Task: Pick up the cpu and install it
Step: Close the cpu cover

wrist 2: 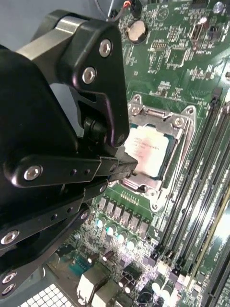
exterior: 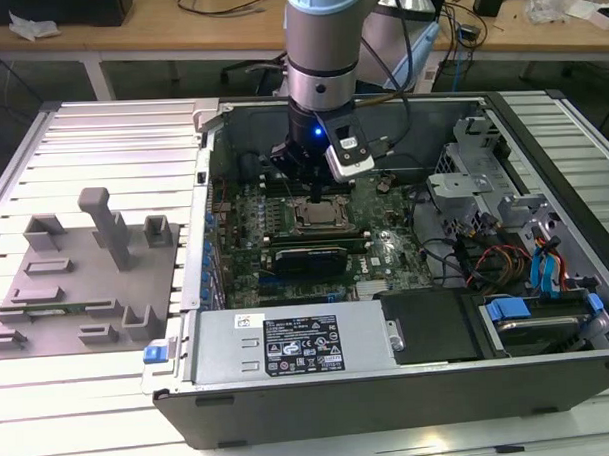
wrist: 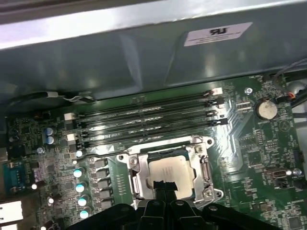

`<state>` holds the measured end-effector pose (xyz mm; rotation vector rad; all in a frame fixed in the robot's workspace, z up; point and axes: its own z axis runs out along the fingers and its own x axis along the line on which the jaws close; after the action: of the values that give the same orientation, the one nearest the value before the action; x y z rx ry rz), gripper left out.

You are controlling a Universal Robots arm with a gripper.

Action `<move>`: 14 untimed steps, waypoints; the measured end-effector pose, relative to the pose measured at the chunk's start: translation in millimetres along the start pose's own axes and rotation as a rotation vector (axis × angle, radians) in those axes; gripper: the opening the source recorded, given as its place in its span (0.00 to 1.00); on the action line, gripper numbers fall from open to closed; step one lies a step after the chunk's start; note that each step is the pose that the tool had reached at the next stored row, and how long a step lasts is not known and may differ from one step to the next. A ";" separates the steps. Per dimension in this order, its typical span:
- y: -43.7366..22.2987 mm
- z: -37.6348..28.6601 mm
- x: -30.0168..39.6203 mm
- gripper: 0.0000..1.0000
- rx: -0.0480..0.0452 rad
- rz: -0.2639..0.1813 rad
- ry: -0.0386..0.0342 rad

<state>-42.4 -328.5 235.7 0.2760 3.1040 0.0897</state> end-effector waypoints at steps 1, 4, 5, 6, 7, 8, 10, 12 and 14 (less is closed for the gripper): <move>-0.5 1.8 1.9 0.11 0.0002 0.000 0.0000; -1.3 5.8 4.8 0.11 0.0001 0.000 0.0000; -1.6 6.8 6.4 0.11 0.0002 0.000 0.0000; -2.1 8.0 8.9 0.11 0.0001 0.000 0.0000; -2.9 10.4 12.5 0.11 0.0002 0.000 0.0001; -3.3 15.9 13.3 0.11 0.0001 -0.001 0.0001; -3.6 20.5 13.4 0.11 0.0001 -0.005 0.0004; -3.7 21.9 13.5 0.11 -0.0001 -0.013 0.0008; -3.9 22.7 13.9 0.11 0.0002 -0.021 0.0014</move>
<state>-56.1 -328.6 212.6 0.2427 3.1076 0.0892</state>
